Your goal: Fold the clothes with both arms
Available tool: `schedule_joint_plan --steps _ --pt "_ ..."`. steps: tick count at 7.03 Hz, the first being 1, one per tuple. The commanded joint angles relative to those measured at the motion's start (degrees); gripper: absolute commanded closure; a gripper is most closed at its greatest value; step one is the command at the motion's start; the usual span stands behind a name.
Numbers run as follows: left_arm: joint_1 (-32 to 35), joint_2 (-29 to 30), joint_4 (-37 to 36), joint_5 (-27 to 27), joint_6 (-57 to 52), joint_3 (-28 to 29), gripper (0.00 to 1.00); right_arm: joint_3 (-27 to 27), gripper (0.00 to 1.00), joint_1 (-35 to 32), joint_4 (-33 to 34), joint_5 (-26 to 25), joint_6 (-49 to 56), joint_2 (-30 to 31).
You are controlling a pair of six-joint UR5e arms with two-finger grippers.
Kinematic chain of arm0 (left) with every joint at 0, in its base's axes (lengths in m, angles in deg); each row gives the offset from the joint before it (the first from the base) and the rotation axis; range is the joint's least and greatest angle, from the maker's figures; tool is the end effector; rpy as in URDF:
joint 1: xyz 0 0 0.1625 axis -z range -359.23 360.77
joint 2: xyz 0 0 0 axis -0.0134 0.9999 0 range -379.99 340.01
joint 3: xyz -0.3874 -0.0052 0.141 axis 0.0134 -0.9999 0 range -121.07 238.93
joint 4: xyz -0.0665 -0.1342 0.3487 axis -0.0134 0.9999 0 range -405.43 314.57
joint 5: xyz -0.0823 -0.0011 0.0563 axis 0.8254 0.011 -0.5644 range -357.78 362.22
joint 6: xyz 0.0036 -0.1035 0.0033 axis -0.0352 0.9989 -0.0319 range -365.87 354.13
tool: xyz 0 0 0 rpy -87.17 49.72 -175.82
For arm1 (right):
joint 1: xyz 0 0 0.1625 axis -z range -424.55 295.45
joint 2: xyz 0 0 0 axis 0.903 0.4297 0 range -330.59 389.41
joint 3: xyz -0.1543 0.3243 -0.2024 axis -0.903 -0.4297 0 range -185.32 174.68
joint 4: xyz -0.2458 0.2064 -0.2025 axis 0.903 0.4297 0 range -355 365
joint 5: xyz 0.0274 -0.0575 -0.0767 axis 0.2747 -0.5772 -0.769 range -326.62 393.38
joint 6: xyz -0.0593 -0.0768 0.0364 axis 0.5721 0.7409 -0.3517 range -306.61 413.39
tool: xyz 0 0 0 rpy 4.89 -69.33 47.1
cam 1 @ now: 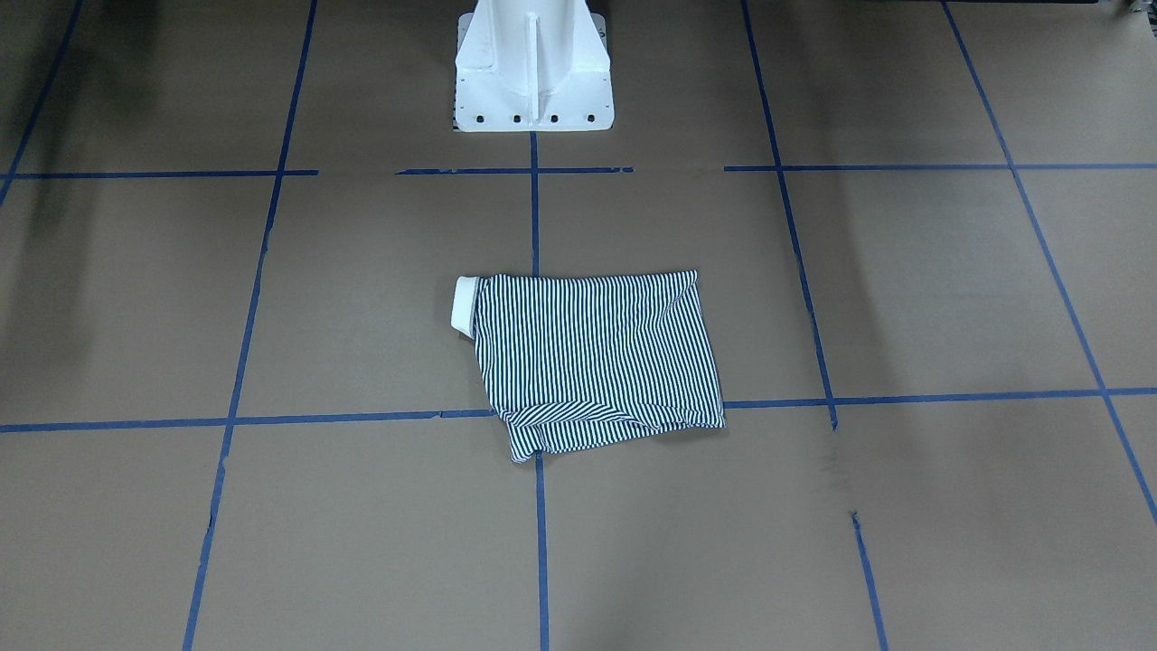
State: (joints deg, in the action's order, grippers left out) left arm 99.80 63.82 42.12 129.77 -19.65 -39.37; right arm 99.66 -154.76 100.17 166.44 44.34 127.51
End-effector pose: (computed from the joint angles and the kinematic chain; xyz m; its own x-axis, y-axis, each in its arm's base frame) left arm -0.1336 -0.3939 0.6420 0.7973 0.1112 -0.5933 -0.0341 0.9896 0.1396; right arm 0.0639 -0.3964 0.6007 0.7211 0.1397 0.6786 -0.1186 0.9899 -0.0778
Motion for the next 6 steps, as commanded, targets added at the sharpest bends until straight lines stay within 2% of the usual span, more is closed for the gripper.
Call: schedule_joint_plan --steps 1,2,3,5,6 --pt "0.28 -0.05 -1.16 1.20 -0.81 0.65 0.00 0.49 0.00 -1.38 0.81 0.71 1.76 0.34" --pt "0.28 -0.05 -1.16 4.52 -0.37 1.09 0.00 0.49 0.00 -1.29 0.81 0.71 1.76 0.08" --pt "0.28 -0.23 -1.16 5.33 -0.46 1.18 0.00 0.40 0.00 -1.29 0.46 0.71 1.67 0.25" --pt "-0.16 -0.23 -1.07 5.34 -0.28 0.22 0.00 0.31 0.00 -1.29 0.46 0.80 1.67 0.34" --pt "-1.90 0.03 1.19 5.25 0.76 0.13 0.00 0.23 0.00 -1.29 0.46 0.80 1.67 0.43"
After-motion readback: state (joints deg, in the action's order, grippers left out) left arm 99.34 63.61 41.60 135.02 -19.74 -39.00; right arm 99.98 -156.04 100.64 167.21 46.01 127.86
